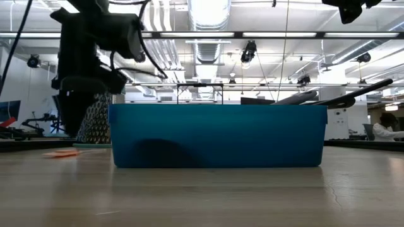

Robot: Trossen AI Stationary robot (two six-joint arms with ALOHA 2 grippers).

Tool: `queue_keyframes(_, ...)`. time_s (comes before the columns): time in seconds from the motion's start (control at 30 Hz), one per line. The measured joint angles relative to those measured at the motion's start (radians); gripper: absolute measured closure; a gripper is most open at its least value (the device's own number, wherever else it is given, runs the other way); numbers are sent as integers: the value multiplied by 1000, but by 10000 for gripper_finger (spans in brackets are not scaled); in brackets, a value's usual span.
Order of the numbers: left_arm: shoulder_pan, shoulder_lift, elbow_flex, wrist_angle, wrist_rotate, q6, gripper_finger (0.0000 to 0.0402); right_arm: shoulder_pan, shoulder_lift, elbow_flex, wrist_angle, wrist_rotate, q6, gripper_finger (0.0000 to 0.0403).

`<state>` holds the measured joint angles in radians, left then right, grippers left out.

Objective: Pick & Place Kitchen Items
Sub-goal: Put the orange spatula into the yellow bin

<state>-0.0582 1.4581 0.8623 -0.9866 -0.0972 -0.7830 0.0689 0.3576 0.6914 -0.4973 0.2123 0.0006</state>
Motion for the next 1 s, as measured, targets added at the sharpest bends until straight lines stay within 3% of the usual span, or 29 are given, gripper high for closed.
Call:
queue_keyframes(0.1, 0, 31, 0, 0, 37, -24, 175, 0, 0, 0, 0, 0, 0, 390)
queue_keyframes(0.63, -3, 131, -7, 81, 37, -106, 174, 0, 18, -17, -30, 0, 20, 390)
queue_keyframes(1.0, -3, 139, -82, 167, 72, -157, 174, 0, 18, -55, -30, 12, 23, 390)
